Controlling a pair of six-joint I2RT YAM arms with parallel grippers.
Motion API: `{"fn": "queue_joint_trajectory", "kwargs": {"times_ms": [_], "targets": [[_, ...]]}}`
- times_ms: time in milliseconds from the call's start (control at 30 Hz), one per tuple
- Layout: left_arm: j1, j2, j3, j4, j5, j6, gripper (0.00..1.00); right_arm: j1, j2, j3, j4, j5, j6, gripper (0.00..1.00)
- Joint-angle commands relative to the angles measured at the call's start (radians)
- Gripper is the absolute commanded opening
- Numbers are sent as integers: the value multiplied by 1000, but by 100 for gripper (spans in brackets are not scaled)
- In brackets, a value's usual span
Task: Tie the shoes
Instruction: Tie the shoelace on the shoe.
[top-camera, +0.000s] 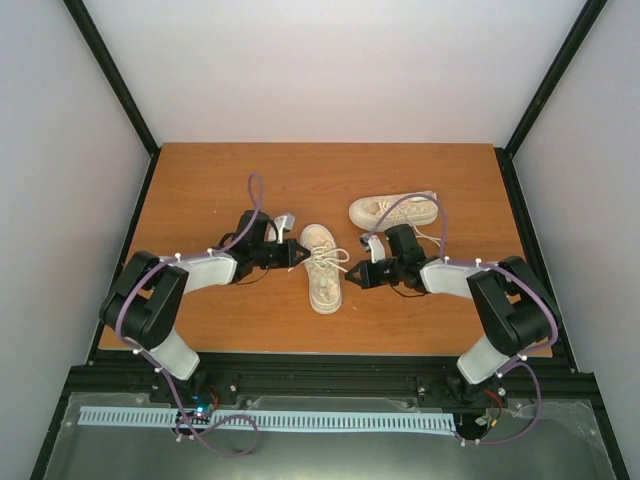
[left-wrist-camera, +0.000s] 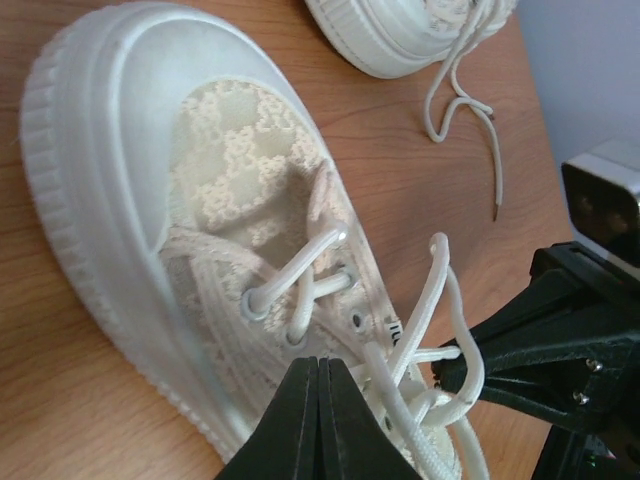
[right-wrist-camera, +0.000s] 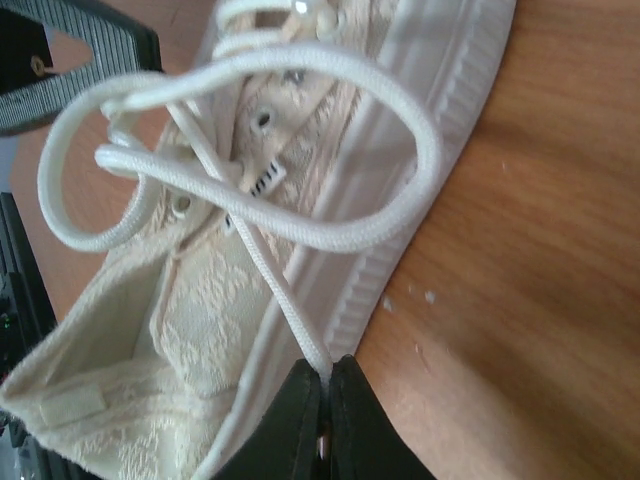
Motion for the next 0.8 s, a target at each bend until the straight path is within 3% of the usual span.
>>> {"fn": "queue_joint_trajectory", "kwargs": {"times_ms": [0,67,133,300,367,567,767], "targets": [[5,38,44,57,78,39,1,10,-45,-34,-96,5,-7,3],[4,40,42,60,98,49,1,18,-62,-57,-99,-5,4,4],[4,33,34,59,107,61,1,21,-83,-86,-89,-12,19,13],[4,11,21,42,114,76,1,22,-216,-113,-100,121,31,52],[4,2,17,35,110,72,1,25,-283,-103,-107,161,5,61],[4,-49,-21,60,109,33,1,58,-351,-17,-167,275,-19,67],[4,-63,-38,65,104,29,1,56,-272,-14,-51,320,57,74]]}}
